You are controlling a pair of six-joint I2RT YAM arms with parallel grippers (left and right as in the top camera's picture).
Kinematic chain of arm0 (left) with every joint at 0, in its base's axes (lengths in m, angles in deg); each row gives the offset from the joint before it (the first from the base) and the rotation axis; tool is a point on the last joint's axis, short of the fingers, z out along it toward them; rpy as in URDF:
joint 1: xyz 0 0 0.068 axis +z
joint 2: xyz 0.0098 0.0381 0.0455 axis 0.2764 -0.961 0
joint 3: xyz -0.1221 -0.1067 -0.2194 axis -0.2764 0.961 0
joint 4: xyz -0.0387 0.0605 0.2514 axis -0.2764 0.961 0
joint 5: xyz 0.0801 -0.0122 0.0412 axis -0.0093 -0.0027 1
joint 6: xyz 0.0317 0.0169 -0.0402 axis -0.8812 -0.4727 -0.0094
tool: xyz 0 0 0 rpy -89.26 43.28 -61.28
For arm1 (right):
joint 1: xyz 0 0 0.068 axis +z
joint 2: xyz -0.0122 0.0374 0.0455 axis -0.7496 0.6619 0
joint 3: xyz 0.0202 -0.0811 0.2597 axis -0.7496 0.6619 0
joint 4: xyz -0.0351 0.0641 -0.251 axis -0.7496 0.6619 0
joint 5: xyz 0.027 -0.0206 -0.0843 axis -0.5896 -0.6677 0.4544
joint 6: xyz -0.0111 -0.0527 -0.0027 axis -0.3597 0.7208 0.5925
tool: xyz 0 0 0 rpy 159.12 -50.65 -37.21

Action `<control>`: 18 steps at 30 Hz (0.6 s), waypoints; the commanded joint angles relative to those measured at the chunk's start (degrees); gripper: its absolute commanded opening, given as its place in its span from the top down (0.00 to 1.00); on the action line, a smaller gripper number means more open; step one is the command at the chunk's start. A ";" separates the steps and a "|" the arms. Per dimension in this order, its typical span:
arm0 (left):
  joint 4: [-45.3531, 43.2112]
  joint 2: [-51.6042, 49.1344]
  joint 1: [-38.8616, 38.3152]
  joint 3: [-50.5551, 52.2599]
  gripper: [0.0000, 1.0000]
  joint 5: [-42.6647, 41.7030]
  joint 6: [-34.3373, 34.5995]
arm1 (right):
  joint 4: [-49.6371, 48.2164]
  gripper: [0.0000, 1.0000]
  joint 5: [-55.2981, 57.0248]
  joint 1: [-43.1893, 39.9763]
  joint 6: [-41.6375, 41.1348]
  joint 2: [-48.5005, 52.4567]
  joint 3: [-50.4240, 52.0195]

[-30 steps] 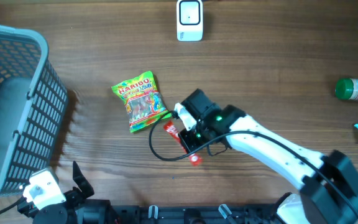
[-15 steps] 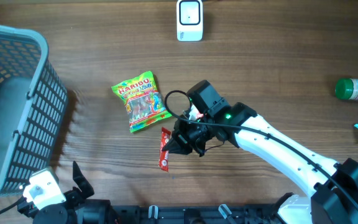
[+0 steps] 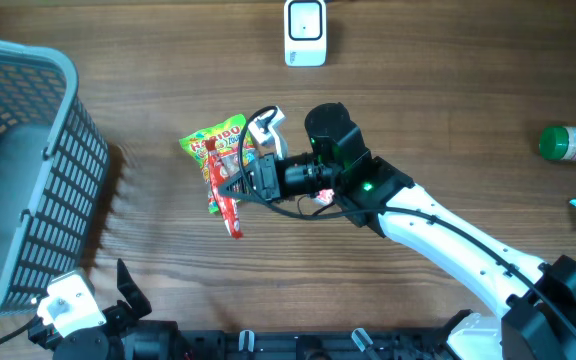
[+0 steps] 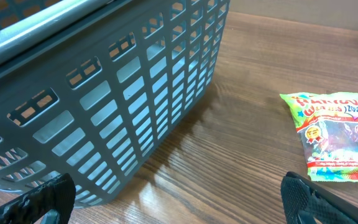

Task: Scan the item barcode
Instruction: 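Lift the NESCAFE stick and move it toward the scanner, then raise the NESCAFE stick up in front of the white scanner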

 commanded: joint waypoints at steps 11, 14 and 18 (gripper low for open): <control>-0.17 0.42 0.39 -0.02 0.00 0.02 0.26 | -10.23 0.96 43.23 0.02 77.35 5.40 -0.52; -0.17 0.42 0.39 -0.02 0.00 0.02 0.26 | -22.97 0.96 57.11 -0.09 80.19 9.29 -0.52; -0.17 0.42 0.39 -0.02 0.00 0.02 0.26 | -46.18 0.96 57.37 -0.07 86.14 13.70 -0.52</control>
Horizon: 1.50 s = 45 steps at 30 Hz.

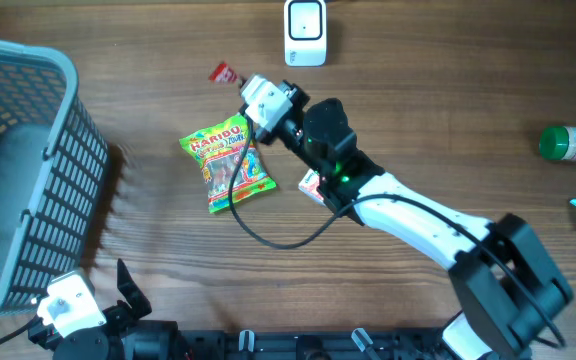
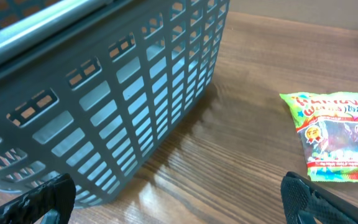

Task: Scan the item barcode
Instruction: 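Raise the NESCAFE stick up in front of the white scanner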

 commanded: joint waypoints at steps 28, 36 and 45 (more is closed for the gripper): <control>-0.26 0.42 0.37 -0.04 0.00 0.00 0.26 | -45.66 0.96 -79.67 -7.26 25.49 2.75 -0.74; -0.26 0.42 0.37 -0.04 0.00 0.00 0.26 | -17.79 0.96 -75.30 -7.19 -4.55 2.75 -0.74; -0.26 0.42 0.37 -0.04 0.00 0.00 0.26 | 39.21 0.96 -36.46 -7.19 -74.42 2.75 -0.72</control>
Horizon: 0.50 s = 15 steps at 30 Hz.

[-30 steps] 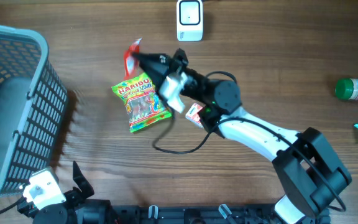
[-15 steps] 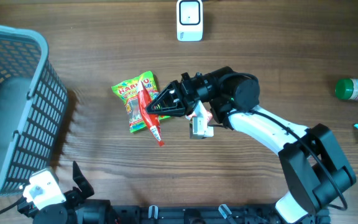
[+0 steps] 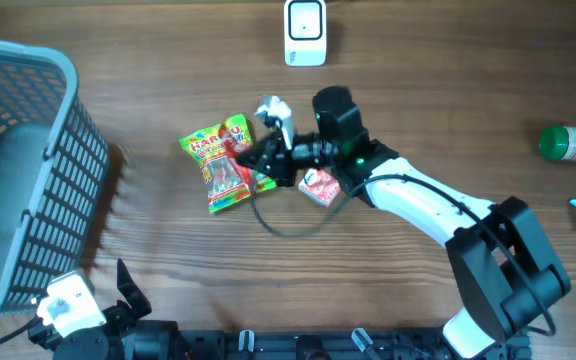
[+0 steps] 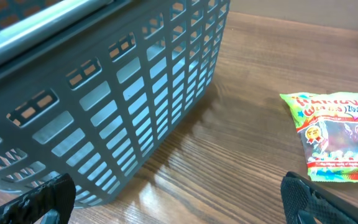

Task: Scan the item barcode
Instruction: 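Raise the NESCAFE stick up in front of the white scanner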

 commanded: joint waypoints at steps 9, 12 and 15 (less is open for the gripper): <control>-0.24 0.42 0.39 -0.02 0.00 0.00 0.28 | 9.64 0.95 21.84 -0.20 -52.70 0.24 0.13; -0.24 0.42 0.39 -0.02 0.00 0.00 0.28 | 7.63 0.96 28.02 -1.20 -57.92 0.24 -0.50; -0.24 0.42 0.39 -0.02 0.00 0.00 0.28 | 7.28 0.95 32.94 -3.10 -61.29 0.63 -3.48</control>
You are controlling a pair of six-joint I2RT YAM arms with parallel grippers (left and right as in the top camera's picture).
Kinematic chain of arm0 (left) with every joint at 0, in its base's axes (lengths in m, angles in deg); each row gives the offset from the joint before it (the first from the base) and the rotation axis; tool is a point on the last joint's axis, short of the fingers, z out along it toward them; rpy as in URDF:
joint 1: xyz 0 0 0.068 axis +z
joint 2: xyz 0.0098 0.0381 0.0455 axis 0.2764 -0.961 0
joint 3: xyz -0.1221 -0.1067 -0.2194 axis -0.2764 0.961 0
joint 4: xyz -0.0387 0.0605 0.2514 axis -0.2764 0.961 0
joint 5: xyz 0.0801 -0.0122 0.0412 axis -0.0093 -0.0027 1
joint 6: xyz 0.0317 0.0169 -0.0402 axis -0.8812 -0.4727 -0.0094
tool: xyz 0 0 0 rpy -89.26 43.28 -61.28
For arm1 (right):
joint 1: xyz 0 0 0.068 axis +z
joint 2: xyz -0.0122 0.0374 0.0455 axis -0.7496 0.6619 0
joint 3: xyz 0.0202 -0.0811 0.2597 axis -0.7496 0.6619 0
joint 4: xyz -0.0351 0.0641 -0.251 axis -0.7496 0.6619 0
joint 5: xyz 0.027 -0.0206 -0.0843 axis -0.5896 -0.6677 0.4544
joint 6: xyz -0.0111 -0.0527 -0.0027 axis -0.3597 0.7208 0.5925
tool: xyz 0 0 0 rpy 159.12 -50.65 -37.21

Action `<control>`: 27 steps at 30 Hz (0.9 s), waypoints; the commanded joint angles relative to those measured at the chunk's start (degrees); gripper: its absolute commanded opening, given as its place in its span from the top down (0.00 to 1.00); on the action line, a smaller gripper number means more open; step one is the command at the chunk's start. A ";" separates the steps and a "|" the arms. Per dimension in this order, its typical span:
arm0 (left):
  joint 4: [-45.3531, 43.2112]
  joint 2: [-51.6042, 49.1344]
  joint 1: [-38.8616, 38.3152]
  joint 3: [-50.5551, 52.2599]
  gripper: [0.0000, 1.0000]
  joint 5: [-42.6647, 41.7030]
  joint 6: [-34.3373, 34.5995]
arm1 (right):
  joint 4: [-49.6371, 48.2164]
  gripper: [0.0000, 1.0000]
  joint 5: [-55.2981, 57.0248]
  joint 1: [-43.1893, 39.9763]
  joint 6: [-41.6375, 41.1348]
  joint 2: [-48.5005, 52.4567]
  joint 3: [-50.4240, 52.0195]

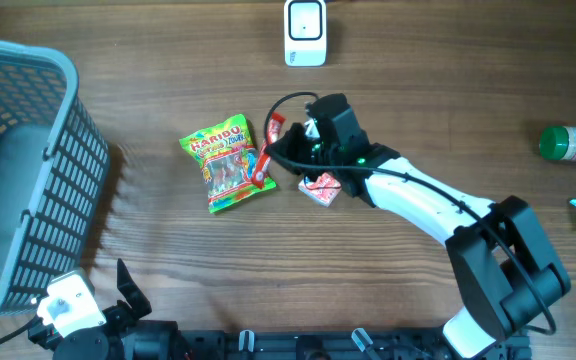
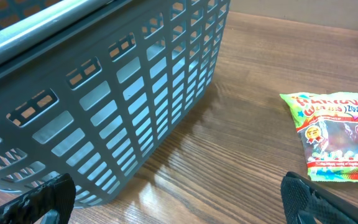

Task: Scan the item barcode
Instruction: 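Raise the NESCAFE stick up in front of the white scanner, then carry the NESCAFE stick right and drop it at the right edge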

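A long red stick packet (image 1: 265, 152) hangs at the tip of my right gripper (image 1: 280, 150), which looks shut on it, beside the right edge of the Haribo bag (image 1: 224, 164). The white scanner (image 1: 305, 32) stands at the table's far edge, well behind the gripper. A small red-and-white box (image 1: 320, 188) lies under the right arm. My left gripper (image 2: 179, 200) rests low at the near left, its fingers (image 2: 42, 199) wide apart with nothing between them. The Haribo bag (image 2: 331, 134) also shows in the left wrist view.
A grey plastic basket (image 1: 18, 170) fills the left side, close in front of the left wrist camera (image 2: 104, 93). A green bottle (image 1: 568, 143) and a teal packet lie at the far right.
My right gripper has turned and shifted slightly right, off the Haribo bag. The red stick packet now shows at its tip by the bag's right edge. The left arm is still.
First my right gripper held the red stick packet over the Haribo bag. Then it was up near the scanner with the packet held out to the left. After that it was back down over the bag, and now it sits just right of the bag.
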 commanded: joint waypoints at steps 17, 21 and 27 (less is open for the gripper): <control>-0.17 0.42 0.37 -0.02 0.00 0.02 0.26 | 6.93 0.96 9.01 -9.31 -13.11 36.22 -53.22; -0.17 0.42 0.37 -0.02 0.00 0.02 0.26 | 6.82 0.96 7.87 -10.71 -14.21 37.94 -53.66; -0.17 0.42 0.37 -0.02 0.00 0.02 0.26 | 7.76 0.95 2.78 -10.69 -10.40 37.03 -54.90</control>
